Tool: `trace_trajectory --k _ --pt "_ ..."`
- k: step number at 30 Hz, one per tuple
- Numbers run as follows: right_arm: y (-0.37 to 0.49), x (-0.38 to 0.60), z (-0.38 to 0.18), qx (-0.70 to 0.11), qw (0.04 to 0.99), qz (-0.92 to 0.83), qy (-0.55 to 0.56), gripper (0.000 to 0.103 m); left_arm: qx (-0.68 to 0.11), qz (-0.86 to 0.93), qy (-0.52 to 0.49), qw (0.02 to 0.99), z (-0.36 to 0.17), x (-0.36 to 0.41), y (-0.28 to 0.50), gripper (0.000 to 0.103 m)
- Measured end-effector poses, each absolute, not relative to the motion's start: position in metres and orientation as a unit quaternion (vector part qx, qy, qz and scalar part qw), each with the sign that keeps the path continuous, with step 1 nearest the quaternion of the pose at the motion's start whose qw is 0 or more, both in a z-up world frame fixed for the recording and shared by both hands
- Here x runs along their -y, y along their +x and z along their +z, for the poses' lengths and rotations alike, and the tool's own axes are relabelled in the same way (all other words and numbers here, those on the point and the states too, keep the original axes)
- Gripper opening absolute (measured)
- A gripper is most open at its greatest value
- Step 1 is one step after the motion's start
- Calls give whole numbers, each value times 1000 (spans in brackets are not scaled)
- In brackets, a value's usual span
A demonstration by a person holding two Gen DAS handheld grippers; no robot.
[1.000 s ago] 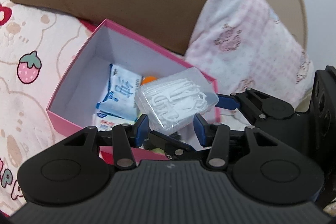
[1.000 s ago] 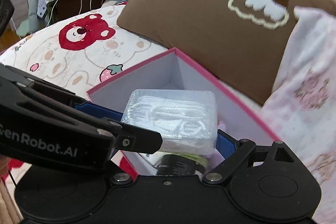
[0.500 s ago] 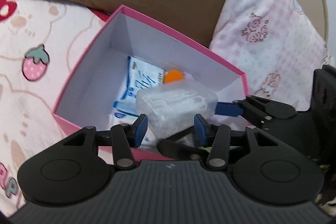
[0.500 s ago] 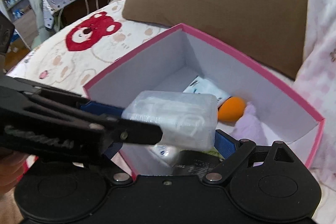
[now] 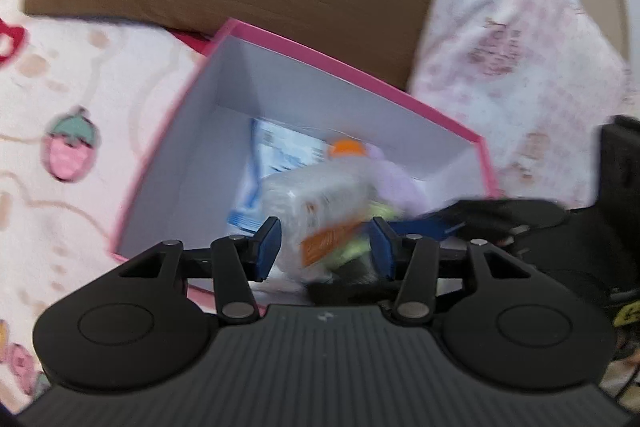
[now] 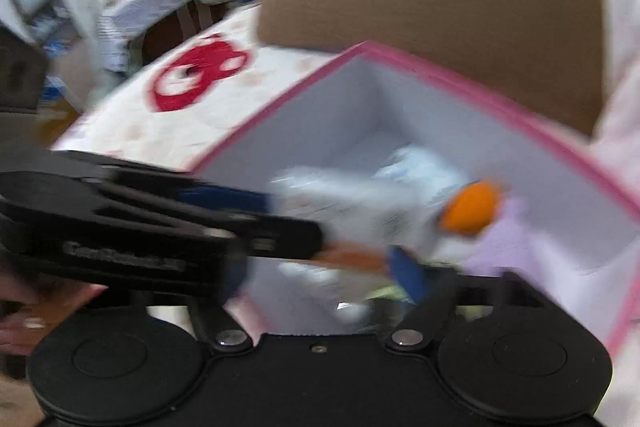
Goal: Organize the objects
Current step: 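Lower the clear plastic case into the pink box beside the wet-wipe packs, then open the left gripper to release the case and lift away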
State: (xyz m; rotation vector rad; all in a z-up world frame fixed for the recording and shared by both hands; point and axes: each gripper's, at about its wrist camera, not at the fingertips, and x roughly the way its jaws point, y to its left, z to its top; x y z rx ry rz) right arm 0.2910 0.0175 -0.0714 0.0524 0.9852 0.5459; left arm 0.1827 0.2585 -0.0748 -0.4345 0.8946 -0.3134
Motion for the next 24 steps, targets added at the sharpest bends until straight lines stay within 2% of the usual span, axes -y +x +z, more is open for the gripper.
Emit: trace_trajectory --k 4,16,24 --pt "286 -31 -75 -451 856 249 -32 61 -437 -167 -226 855 -76 -255 184 43" --pt "281 -9 -74 -456 868 197 9 64 -436 -139 -192 868 -69 -253 182 43" --pt "255 -1 -50 -437 881 181 13 66 -446 -120 -181 869 -55 -249 176 49"
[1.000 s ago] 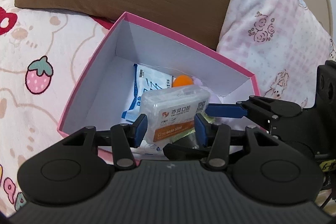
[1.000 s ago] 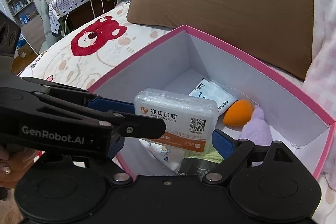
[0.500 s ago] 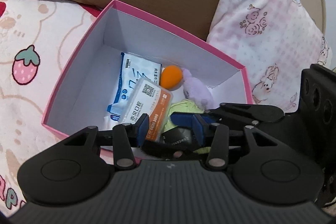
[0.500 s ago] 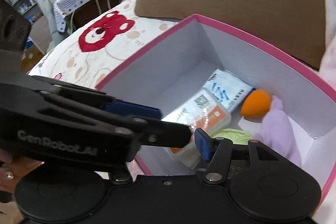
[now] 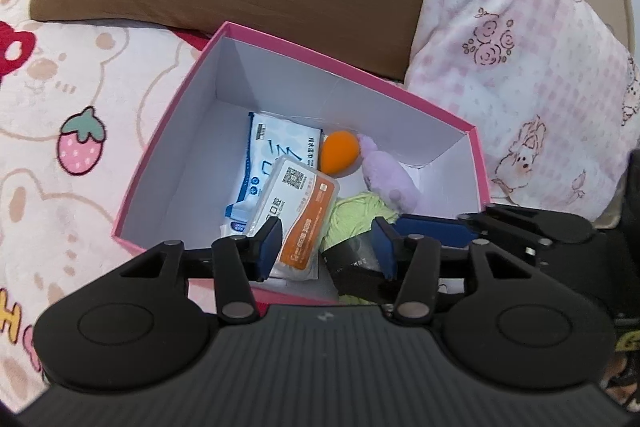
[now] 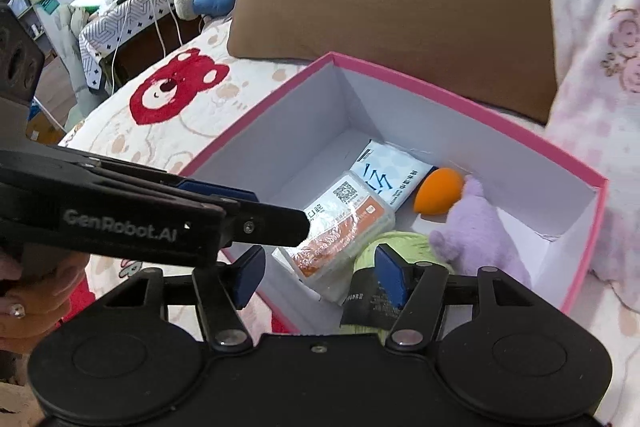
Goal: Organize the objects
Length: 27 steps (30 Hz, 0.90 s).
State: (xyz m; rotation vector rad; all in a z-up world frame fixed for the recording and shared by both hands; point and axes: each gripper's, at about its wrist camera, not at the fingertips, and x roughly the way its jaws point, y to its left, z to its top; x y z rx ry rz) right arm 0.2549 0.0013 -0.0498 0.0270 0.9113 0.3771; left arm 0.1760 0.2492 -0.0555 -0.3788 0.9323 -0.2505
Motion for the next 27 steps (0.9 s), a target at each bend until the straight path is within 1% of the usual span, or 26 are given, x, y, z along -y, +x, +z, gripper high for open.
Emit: trace_trajectory --k 9,11,16,21,27 --pt "219 12 -22 -425 894 139 13 70 -440 -107 -154 878 -26 -235 147 56" --pt "211 17 -16 -421 897 135 19 70 -434 -108 -142 883 -19 -229 138 59" --pt "189 30 -10 -417 900 119 36 70 -440 -101 -130 883 -11 -217 127 61" --pt "168 38 -2 -412 905 104 32 71 -440 -98 -117 885 -2 -205 116 65" --pt "148 50 13 -403 911 79 47 72 -429 -88 -82 895 10 -186 101 73"
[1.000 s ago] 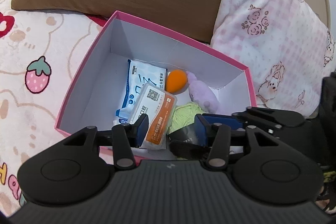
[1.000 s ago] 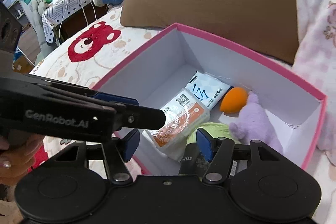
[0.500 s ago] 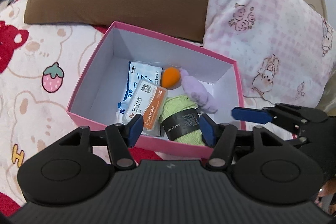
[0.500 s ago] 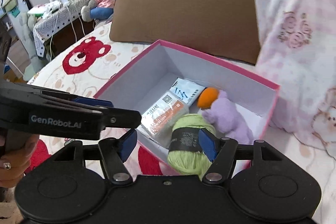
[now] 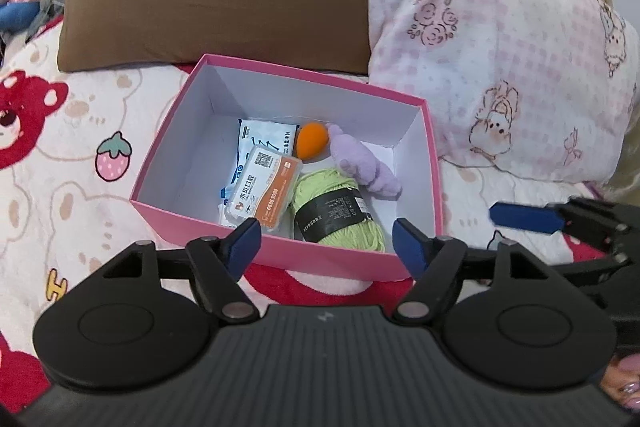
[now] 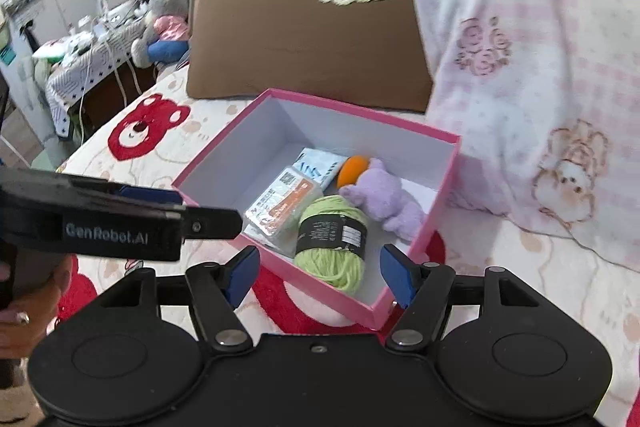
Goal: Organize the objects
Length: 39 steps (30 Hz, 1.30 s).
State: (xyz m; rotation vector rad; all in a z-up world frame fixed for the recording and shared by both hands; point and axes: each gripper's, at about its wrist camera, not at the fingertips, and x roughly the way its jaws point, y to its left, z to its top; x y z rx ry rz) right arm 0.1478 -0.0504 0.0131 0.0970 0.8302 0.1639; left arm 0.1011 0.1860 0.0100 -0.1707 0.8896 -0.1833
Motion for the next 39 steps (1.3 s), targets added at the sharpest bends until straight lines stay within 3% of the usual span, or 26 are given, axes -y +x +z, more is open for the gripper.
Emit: trace_trajectory --k 3,8,14,39 --pt "137 52 18 -400 914 60 42 74 -429 -84 -80 896 14 -181 96 78" --pt "117 63 23 -400 914 40 63 75 -419 -75 -76 902 20 -177 81 95" --pt "92 72 26 -401 913 8 71 78 -424 -71 -44 902 29 -165 68 100" --pt "24 101 17 -426 895 -92 90 85 -452 -61 38 889 40 -112 27 101"
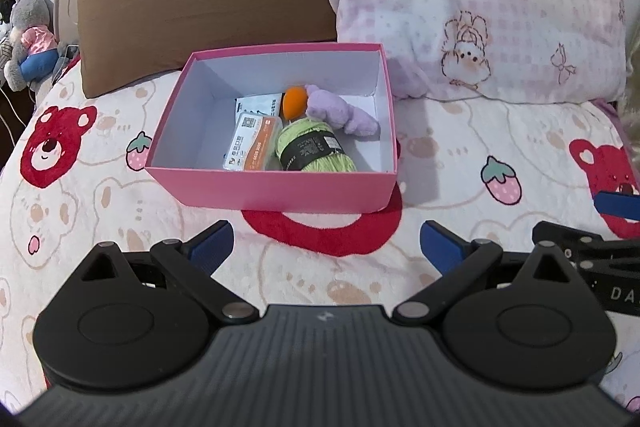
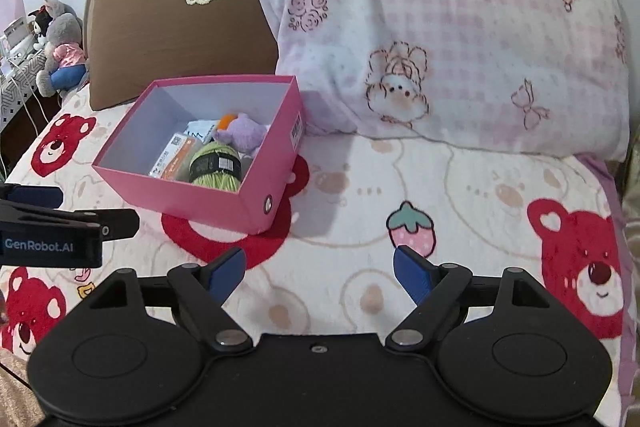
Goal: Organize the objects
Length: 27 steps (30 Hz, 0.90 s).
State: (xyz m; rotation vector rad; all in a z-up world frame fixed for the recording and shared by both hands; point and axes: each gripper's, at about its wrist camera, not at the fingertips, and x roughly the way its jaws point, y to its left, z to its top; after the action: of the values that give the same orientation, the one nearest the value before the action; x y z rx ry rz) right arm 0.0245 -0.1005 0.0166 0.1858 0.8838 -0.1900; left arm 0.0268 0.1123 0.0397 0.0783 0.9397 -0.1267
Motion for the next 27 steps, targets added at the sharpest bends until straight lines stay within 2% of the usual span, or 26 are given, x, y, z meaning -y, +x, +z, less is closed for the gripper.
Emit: trace_trajectory --k 4,27 --pt "22 101 15 -428 892 -104 97 93 -456 -65 28 887 37 -114 26 101" --pt "27 99 11 -461 871 -148 79 93 -471 -91 50 876 27 -108 27 101"
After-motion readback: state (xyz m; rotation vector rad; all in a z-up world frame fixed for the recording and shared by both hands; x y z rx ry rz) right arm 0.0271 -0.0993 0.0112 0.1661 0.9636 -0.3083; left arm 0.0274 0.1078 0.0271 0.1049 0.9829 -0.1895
